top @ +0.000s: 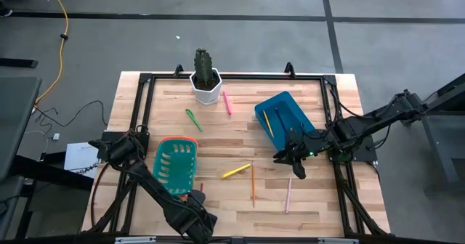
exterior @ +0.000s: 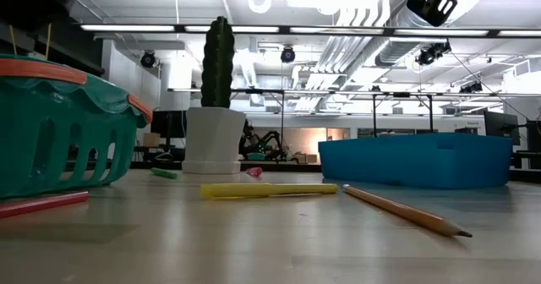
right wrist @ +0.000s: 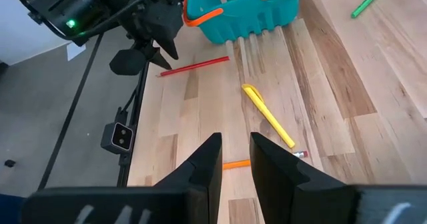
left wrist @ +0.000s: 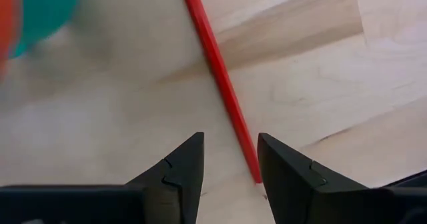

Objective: Sort pens & pencils
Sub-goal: Put the red pencil into the blue bin, then put the orange pencil into the blue bin

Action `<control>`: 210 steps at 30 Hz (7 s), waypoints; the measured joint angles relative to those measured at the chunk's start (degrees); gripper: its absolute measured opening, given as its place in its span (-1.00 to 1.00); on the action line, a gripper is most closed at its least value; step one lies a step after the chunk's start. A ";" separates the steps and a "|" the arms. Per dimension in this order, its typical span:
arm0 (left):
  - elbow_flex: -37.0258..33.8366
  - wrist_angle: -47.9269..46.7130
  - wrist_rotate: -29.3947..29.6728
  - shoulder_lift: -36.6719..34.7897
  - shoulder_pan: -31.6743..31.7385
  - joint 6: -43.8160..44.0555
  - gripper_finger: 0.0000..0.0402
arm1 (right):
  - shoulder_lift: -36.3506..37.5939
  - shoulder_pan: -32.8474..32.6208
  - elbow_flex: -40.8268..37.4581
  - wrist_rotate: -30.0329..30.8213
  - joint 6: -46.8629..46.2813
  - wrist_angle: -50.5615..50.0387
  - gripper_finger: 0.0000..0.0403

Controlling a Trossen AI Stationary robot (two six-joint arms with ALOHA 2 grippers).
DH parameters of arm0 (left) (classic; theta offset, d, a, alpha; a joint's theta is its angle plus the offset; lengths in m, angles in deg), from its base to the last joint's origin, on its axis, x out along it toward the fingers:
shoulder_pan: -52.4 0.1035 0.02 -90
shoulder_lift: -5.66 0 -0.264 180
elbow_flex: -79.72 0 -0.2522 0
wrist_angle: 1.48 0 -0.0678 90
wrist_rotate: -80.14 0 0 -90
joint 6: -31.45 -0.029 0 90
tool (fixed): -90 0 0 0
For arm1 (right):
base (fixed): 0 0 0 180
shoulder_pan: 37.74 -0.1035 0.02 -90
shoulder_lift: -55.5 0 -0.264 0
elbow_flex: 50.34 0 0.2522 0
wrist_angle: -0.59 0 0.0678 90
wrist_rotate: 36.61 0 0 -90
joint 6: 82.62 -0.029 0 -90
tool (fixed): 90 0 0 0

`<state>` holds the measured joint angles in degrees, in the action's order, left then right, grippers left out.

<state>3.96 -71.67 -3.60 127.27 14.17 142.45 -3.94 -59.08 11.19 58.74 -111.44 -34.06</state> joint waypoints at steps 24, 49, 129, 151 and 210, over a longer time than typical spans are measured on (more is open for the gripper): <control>0.00 -0.90 -1.73 0.54 0.37 -0.97 -0.36 | 0.00 -0.02 0.00 0.00 1.31 0.00 -0.66; 0.00 0.45 -1.35 0.54 0.39 -1.63 -0.36 | 0.00 -0.02 0.00 0.00 1.86 -0.02 -0.66; 4.59 -3.85 -3.72 3.32 0.29 -3.34 -0.76 | -0.02 1.11 0.04 -2.16 3.83 0.07 -0.66; 4.59 -3.45 -5.66 3.32 -1.53 -2.53 -0.56 | -0.02 1.11 0.04 -2.49 5.32 -0.46 -0.66; -11.74 12.02 -1.71 -8.03 0.09 -2.84 -0.56 | -0.01 5.99 0.00 -5.57 7.89 -0.73 -0.66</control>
<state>-7.78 -59.65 -5.31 119.23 14.25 139.61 -3.96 -53.09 11.19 53.16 -103.55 -34.79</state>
